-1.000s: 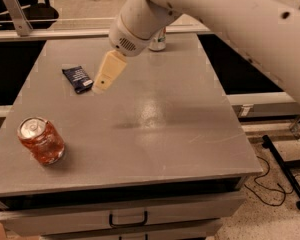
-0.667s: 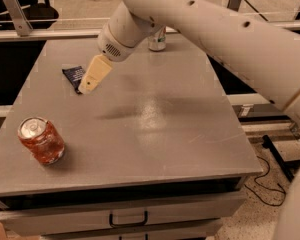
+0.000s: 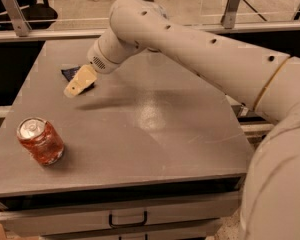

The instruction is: Move rxbar blueberry near 7up can

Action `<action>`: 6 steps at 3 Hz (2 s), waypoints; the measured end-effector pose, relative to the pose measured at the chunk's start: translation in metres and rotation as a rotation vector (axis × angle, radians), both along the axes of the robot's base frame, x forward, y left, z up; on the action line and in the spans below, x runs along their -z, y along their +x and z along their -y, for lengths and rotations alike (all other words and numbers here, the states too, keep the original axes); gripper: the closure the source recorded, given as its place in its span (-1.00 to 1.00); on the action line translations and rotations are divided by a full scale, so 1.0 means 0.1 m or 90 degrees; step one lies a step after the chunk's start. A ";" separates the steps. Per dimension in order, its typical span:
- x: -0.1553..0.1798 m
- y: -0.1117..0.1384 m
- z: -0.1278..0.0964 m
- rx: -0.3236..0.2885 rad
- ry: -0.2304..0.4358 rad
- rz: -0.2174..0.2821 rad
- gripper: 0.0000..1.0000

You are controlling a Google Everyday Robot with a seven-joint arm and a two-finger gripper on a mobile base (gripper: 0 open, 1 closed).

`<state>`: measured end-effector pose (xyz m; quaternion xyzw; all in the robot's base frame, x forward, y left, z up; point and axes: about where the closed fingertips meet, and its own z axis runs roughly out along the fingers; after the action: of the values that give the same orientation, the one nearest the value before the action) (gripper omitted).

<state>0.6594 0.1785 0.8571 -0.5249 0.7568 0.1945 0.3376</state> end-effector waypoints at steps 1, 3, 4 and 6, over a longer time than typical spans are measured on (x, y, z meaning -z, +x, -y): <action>0.07 0.07 -0.19 0.019 0.026 -0.001 -0.66; 0.26 0.13 -0.43 0.027 0.018 -0.007 0.28; 0.27 0.14 -0.41 0.029 0.011 -0.007 0.73; 0.23 0.14 -0.41 0.029 0.010 -0.007 1.00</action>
Offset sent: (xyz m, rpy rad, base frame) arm 0.0169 0.0474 -0.0115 0.0645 -0.0169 -0.0623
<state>0.6733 0.2196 0.8337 -0.5038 0.7686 0.1957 0.3422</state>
